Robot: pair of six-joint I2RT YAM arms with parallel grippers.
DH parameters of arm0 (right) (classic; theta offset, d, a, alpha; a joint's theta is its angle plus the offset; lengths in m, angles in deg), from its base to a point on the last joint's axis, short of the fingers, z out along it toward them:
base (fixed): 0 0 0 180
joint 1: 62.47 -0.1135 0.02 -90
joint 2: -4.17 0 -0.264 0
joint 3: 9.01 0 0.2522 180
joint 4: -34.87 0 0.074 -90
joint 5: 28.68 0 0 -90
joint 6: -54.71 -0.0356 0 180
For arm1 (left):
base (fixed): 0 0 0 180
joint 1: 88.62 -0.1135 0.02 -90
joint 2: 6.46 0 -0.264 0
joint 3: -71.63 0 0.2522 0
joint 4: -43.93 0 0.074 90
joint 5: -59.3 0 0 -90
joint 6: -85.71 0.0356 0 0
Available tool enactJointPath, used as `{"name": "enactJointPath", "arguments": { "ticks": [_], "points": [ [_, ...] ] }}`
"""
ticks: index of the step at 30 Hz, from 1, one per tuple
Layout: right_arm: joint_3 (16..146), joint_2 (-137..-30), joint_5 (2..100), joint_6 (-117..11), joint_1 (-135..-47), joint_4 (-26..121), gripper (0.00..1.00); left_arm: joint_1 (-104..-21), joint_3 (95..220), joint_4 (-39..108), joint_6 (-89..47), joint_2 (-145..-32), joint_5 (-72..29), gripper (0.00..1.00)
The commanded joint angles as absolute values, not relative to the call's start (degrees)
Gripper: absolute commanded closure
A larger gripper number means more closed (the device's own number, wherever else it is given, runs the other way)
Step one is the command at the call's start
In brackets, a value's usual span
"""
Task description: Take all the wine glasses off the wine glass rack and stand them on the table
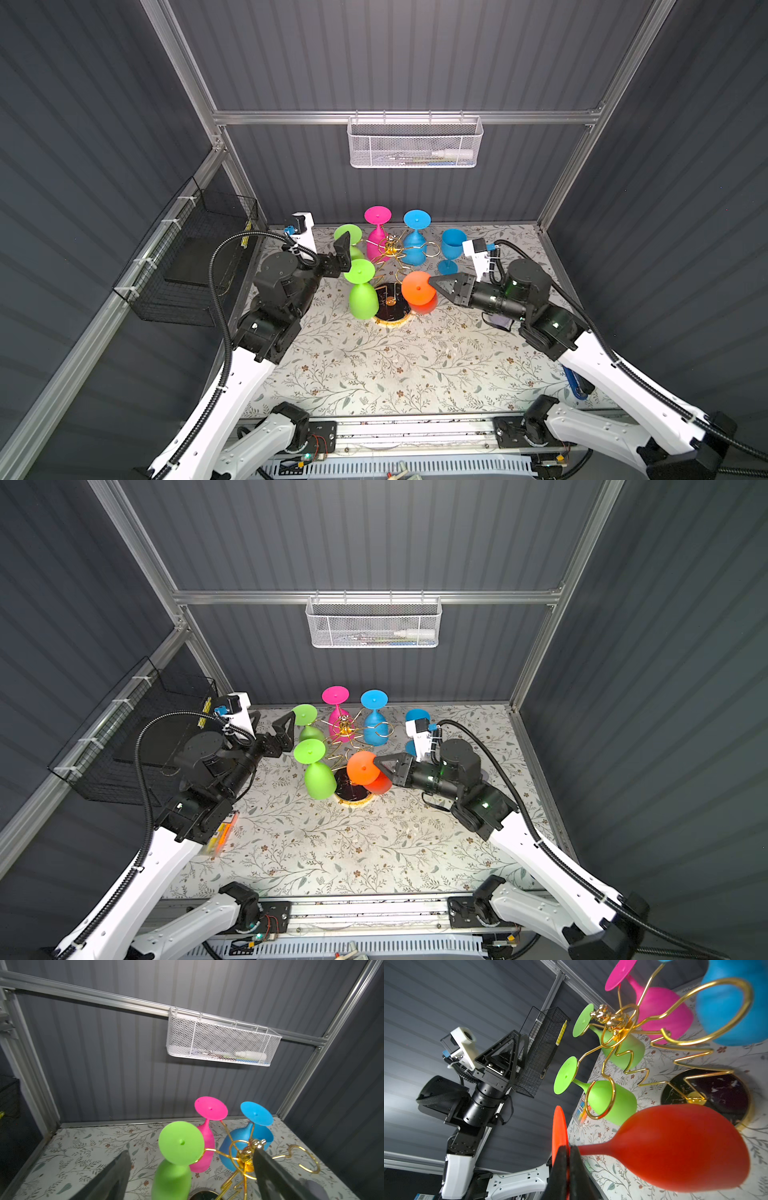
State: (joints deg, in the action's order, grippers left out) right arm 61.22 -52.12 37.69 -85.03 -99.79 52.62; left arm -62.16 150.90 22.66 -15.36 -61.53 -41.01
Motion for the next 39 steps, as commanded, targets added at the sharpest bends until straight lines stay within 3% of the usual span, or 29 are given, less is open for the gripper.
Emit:
{"name": "enactJointPath", "arguments": {
  "ticks": [1,6,14,17,34,39],
  "points": [
    [62.95,-48.82,41.44,-79.1,-98.54,58.25,1.0,-62.86,157.11,16.34,-17.08,-64.34,-31.58,0.12],
    [69.04,-46.04,46.24,-71.39,-97.21,65.58,1.0,-63.31,161.82,16.38,-18.08,-67.56,-16.17,0.18],
    [78.72,-47.07,45.04,-62.52,-97.06,67.95,1.0,-63.32,170.37,22.54,-25.63,-75.21,17.03,0.24],
    [81.2,-48.82,43.1,-60.9,-97.03,67.75,1.0,-63.31,170.86,27.45,-30.11,-78.49,23.39,0.25],
    [88.67,-58.8,36.77,-58.21,-97.04,64.8,1.0,-60.95,171.96,34.88,-36.02,-85.77,32.0,0.25],
    [90.26,-61.73,35.71,-58.22,-97.02,64.35,1.0,-60.15,172.27,33.95,-36.02,-87.09,33.5,0.32]
  ]
}}
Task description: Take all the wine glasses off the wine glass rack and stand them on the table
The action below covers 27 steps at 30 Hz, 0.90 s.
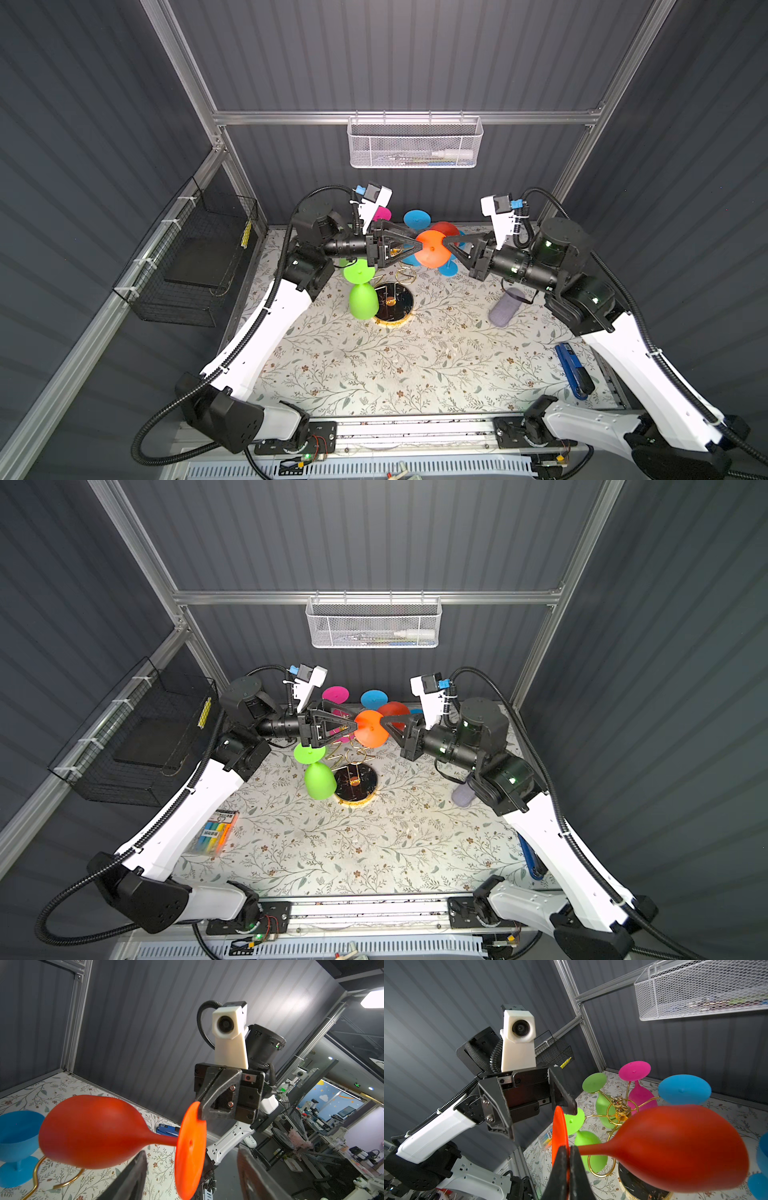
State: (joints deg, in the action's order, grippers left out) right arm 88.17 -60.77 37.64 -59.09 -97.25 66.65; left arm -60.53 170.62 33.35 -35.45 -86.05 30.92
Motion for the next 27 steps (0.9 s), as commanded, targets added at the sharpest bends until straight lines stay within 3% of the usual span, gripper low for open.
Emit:
{"name": "enactJointPath", "arguments": {
  "ticks": [1,4,11,15,18,21,27],
  "points": [
    [90.34,-62.03,35.51,-58.32,-97.06,64.23,1.0,-60.1,172.26,33.59,-35.8,-87.25,33.63,0.34],
    [90.37,-62.42,35.22,-58.47,-97.08,63.91,1.0,-60.06,171.96,33.12,-35.52,-87.48,33.73,0.4],
    [90.36,-63.22,35.39,-58.41,-97.0,64.27,1.0,-59.62,172.29,33.99,-36.35,-87.64,34.56,0.73],
    [89.84,-62.75,36.1,-58.15,-96.99,64.59,1.0,-59.62,171.65,36.56,-38.42,-87.43,34.69,0.79],
    [89.72,-62.24,36.89,-57.72,-96.89,65.36,0.98,-59.62,170.76,40.4,-41.45,-87.2,34.96,0.89],
    [89.27,-60.89,38.18,-57.1,-96.53,66.2,0.83,-59.62,170.64,42.19,-43.38,-87.23,34.67,1.0],
    [83.31,-53.51,46.21,-54.01,-93.34,67.92,0.38,-59.62,172.13,43.7,-46.96,-88.38,33.66,1.0]
  ]
}}
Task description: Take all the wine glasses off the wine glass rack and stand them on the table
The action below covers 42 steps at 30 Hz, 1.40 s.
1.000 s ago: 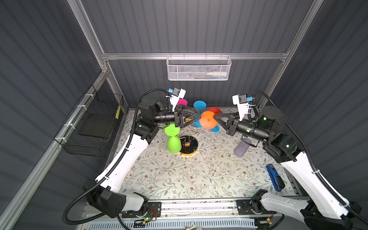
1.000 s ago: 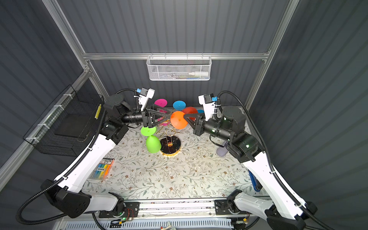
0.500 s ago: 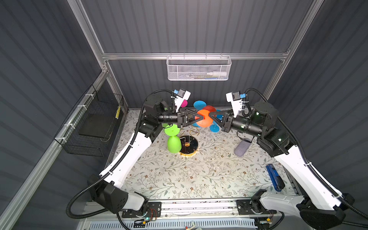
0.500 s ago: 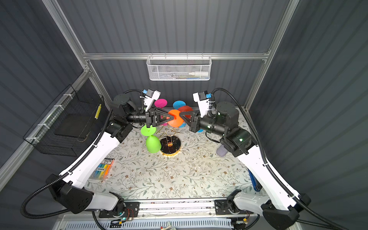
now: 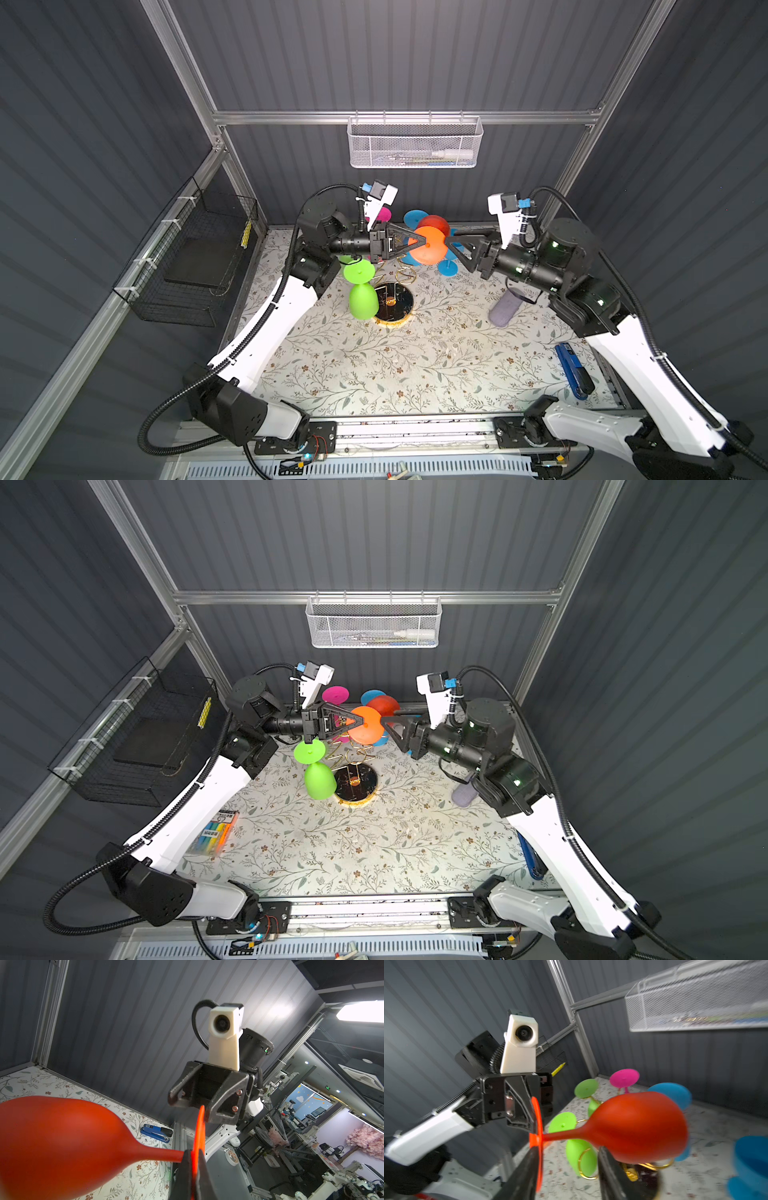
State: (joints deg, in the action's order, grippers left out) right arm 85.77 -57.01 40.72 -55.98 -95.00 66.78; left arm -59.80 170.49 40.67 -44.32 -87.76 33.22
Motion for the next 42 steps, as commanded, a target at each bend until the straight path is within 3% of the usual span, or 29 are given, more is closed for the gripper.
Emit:
{"name": "enactJointPath", "arguments": {
  "ticks": [1,5,11,26,42],
  "points": [
    [81.32,-52.08,47.83,-53.39,-92.34,67.68,0.33,-59.62,172.34,43.08,-46.84,-88.54,33.27,1.0],
    [73.58,-48.01,51.69,-46.95,-90.51,64.0,0.18,-59.62,172.88,41.73,-46.81,-88.76,32.5,1.0],
    [64.73,-47.22,48.91,-33.64,-90.59,51.69,0.02,-59.62,174.46,40.56,-47.78,-89.22,33.04,1.0],
    [62.78,-55.8,44.59,-19.29,-92.87,31.45,0.01,-59.62,175.65,42.38,-52.25,-90.04,34.33,1.0],
    [69.47,-66.94,43.4,-17.72,-94.08,27.41,0.01,-59.62,175.48,43.57,-54.19,-89.6,35.3,1.0]
  ]
}}
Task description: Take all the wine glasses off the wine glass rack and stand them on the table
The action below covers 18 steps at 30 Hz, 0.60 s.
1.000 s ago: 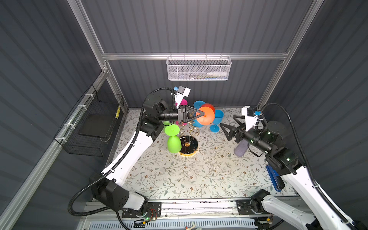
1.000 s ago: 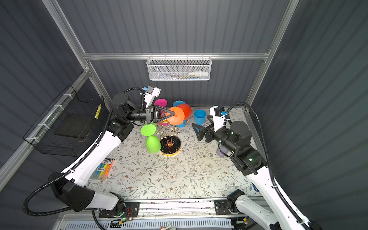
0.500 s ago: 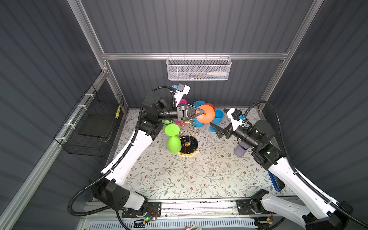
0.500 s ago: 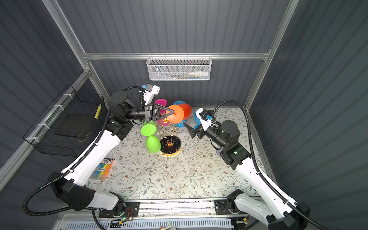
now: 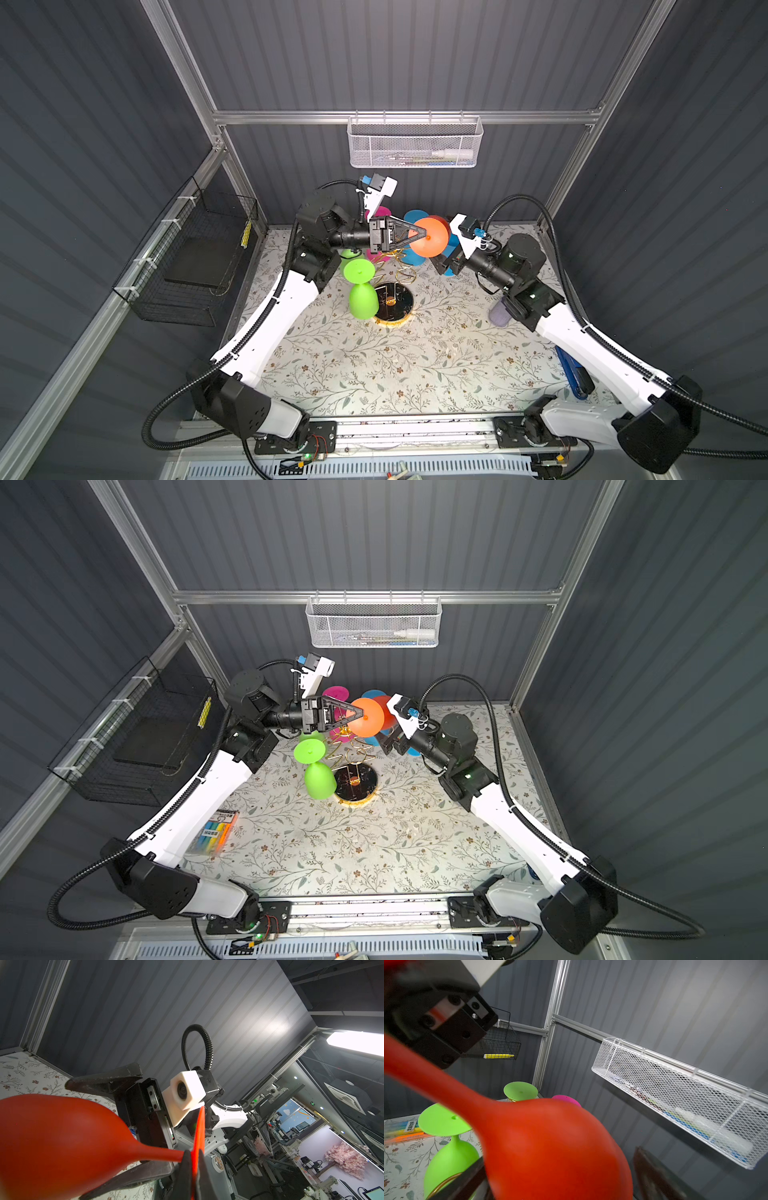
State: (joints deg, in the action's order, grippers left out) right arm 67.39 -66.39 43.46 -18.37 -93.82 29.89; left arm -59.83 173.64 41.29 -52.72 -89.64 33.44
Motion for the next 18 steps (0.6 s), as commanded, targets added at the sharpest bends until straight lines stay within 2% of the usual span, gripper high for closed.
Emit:
{"name": "enactJointPath", "arguments": {
  "ticks": [1,9,18],
  "points": [
    [69.76,-67.31,43.35,-17.8,-94.19,27.27,0.01,-59.62,175.48,43.7,-54.3,-89.56,35.33,1.0],
    [71.19,-69.34,43.38,-18.4,-94.36,28.03,0.02,-59.65,175.13,44.22,-54.65,-89.03,35.6,1.0],
    [70.99,-69.24,43.65,-18.81,-94.63,29.82,0.21,-59.62,174.77,45.37,-55.27,-88.83,35.62,1.0]
  ]
}}
